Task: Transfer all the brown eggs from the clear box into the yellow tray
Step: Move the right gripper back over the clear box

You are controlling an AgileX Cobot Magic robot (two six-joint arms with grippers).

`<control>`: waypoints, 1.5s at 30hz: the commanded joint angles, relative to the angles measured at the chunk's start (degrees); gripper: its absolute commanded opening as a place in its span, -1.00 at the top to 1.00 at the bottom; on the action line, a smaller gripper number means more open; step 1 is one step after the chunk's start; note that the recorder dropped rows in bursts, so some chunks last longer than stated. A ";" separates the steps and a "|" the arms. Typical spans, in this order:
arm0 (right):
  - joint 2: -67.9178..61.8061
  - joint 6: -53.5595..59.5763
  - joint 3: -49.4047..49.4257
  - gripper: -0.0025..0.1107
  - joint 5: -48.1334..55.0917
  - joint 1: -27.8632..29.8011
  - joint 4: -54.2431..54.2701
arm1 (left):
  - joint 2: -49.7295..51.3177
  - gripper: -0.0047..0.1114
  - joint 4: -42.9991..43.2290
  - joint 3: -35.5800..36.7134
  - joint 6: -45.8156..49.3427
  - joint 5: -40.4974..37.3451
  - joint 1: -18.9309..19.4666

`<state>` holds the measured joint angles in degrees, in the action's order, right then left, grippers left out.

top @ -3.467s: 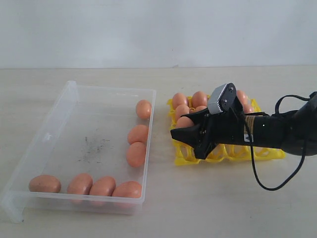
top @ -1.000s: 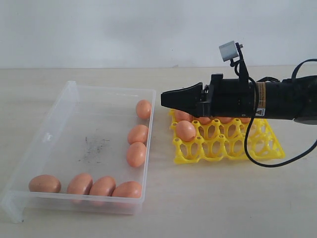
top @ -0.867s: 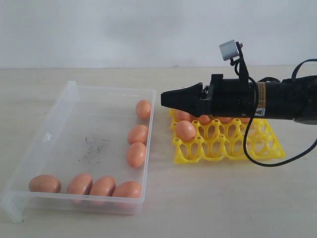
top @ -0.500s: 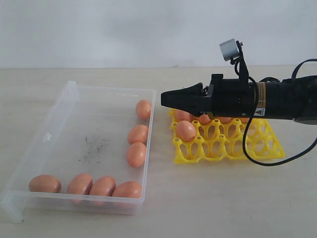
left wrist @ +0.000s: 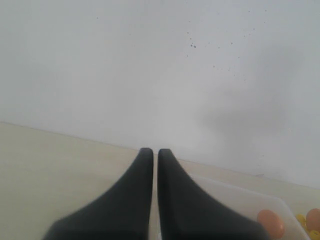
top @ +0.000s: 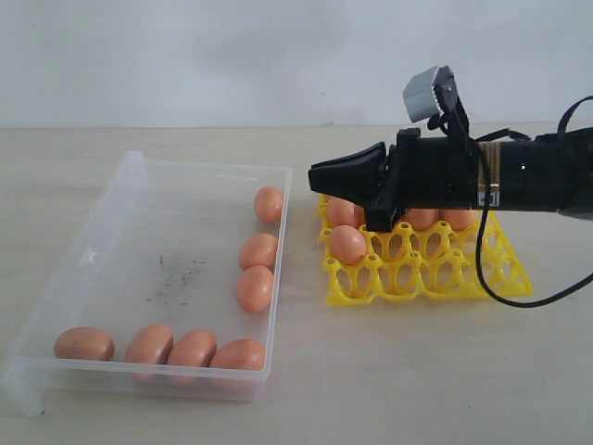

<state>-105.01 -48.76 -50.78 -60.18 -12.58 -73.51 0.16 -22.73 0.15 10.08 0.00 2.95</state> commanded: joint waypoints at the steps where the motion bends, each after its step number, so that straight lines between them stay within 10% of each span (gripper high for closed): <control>1: 7.74 5.25 -0.20 0.96 21.39 0.05 4.64 | -0.16 0.85 -0.28 -0.15 0.33 0.00 -0.24; 8: 15.58 2.56 -2.85 0.96 39.23 -3.02 7.94 | -0.16 0.85 -0.28 -0.15 0.33 0.00 -0.24; 19: 11.76 -14.22 -12.03 0.96 60.18 -28.73 -13.28 | -0.16 0.85 -0.28 -0.15 0.33 0.00 -0.24; 29: 3.63 -49.89 -20.44 0.96 22.91 -29.74 -26.44 | -0.16 0.85 -0.28 -0.15 0.33 0.00 -0.24; 45: 3.16 -36.68 -21.91 0.96 64.78 -29.74 -26.44 | -0.16 0.85 -0.28 -0.15 0.33 0.00 -0.24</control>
<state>-101.63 -88.05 -72.38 0.80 -42.41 -100.01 0.16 -22.73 0.15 10.08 0.00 2.95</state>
